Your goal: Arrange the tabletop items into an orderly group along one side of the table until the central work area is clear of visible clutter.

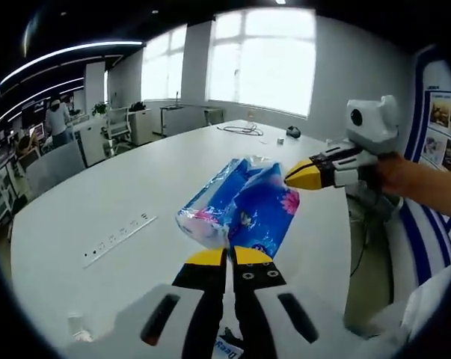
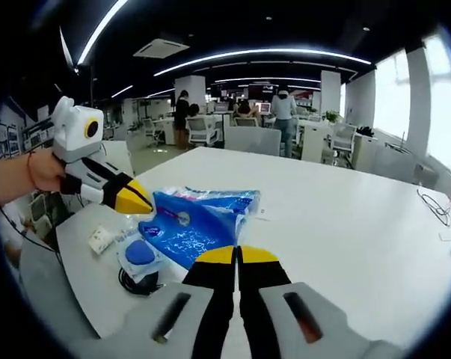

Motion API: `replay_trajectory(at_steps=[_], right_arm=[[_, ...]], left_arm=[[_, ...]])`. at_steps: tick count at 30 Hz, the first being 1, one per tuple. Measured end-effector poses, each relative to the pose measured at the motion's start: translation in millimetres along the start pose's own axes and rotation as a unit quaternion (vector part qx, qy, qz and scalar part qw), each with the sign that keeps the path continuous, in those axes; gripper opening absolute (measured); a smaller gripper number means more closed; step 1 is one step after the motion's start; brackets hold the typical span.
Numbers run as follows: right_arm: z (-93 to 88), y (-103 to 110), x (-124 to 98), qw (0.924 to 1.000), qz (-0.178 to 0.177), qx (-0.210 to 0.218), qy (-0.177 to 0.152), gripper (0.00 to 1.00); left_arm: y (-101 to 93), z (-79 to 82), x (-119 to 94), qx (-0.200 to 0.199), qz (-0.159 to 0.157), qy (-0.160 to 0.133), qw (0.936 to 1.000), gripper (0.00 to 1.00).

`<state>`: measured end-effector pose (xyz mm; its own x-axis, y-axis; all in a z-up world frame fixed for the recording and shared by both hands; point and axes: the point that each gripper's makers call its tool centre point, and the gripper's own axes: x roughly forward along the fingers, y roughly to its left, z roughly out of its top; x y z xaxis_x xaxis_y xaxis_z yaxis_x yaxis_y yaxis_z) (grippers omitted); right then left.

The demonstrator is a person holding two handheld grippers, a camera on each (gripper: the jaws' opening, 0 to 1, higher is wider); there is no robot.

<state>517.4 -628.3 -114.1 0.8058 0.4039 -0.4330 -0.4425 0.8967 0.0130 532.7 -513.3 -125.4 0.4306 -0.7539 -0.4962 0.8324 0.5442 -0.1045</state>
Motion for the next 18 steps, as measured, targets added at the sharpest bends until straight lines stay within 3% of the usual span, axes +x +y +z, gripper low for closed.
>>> replay_trajectory(at_steps=[18], right_arm=[[-38.6, -38, 39, 0.9991, -0.002, 0.013, 0.04, 0.0]], left_arm=[[19.3, -29.4, 65, -0.028, 0.003, 0.046, 0.9985, 0.0]])
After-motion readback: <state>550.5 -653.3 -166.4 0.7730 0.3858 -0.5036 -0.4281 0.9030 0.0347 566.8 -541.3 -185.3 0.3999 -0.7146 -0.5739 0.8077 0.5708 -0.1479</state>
